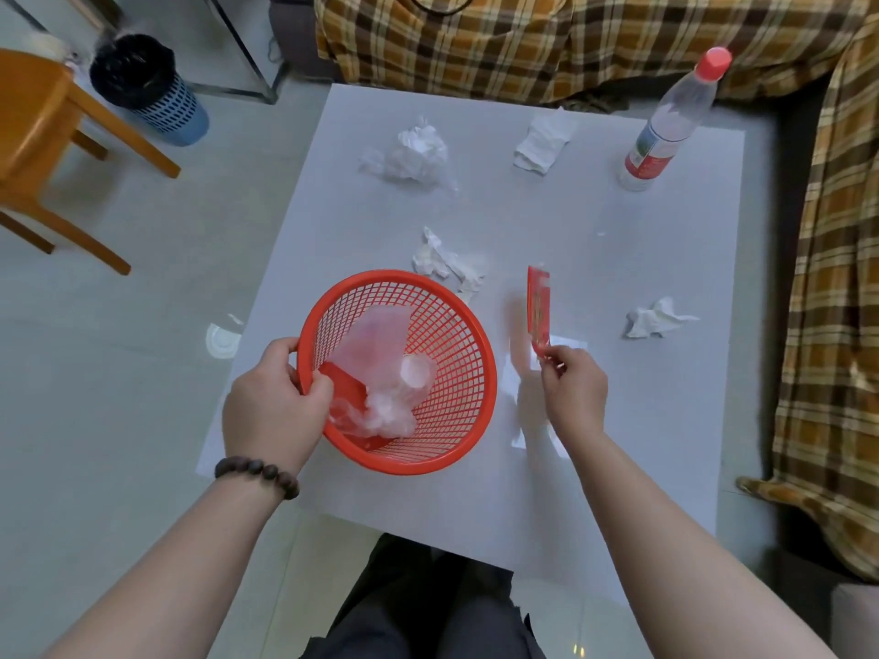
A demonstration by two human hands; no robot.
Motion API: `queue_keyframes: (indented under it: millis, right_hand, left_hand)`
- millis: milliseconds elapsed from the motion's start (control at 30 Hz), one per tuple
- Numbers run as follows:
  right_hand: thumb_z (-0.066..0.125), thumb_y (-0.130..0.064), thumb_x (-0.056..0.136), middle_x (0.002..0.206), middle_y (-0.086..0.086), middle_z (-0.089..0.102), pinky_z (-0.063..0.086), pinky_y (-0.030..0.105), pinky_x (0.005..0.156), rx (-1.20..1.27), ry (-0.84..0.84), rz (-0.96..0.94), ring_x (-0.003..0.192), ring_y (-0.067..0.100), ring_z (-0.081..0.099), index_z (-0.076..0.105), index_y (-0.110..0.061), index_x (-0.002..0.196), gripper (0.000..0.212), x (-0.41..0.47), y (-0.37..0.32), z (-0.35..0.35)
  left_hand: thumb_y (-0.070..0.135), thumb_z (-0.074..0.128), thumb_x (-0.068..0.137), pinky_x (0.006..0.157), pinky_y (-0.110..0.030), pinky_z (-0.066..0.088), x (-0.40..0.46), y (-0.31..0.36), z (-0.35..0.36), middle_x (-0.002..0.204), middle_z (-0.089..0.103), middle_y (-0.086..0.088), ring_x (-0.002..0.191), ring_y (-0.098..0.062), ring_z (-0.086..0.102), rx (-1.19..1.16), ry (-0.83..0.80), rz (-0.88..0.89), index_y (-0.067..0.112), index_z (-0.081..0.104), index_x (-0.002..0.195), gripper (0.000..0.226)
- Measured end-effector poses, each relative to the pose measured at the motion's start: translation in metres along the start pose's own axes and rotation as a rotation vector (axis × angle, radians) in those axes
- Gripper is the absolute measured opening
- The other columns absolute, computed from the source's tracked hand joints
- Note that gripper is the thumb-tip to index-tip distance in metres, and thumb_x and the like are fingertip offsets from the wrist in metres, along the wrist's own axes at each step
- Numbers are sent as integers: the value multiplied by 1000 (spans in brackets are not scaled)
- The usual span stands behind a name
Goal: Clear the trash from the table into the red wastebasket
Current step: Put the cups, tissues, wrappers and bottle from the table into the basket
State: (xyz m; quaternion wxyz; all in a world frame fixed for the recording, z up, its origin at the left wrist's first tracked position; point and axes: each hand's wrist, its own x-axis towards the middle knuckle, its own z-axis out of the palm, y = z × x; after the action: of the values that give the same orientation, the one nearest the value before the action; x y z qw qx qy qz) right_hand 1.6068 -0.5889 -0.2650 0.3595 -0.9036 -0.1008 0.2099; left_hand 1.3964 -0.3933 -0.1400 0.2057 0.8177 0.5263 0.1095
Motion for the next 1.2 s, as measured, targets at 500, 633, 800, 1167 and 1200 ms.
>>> queue_keyframes:
  millis: [500,633,800,1167,1200]
  right_hand:
    - [54,-13,87,101,10,67,52,36,79,-479,-546,-524,93,30,61,73,-18,102,24,-87,-140,-12]
    - [57,-14,88,107,11,65,52,35,85,-552,-629,-471,94,31,62,71,-17,104,21,-89,-145,3]
    - [70,-28,82,123,8,60,52,38,91,-557,-671,-317,100,31,61,62,-20,121,41,-85,-138,-3]
    - [69,-31,82,123,7,56,36,30,92,-259,-88,-113,120,27,44,62,-16,115,37,-30,-29,-103]
    - [69,-30,83,128,6,53,36,32,93,-299,-93,-79,123,28,41,59,-18,120,41,-18,-11,-110]
  left_hand:
    - [23,61,78,50,-30,44,-2,26,-36,57,58,7,57,-19,57,-96,-86,82,20,61,103,25]
    - [21,60,79,48,-29,43,-7,37,-36,54,54,8,54,-18,56,-131,-98,142,21,60,102,23]
    - [21,61,79,47,-24,38,-3,42,-31,56,54,11,55,-16,56,-168,-125,150,19,60,104,25]
    - [18,63,78,48,-26,34,-7,48,-10,56,56,10,55,-19,54,-95,-116,66,17,59,101,23]
    - [18,64,78,48,-26,34,-11,51,-6,56,56,10,55,-19,54,-91,-106,53,17,59,100,23]
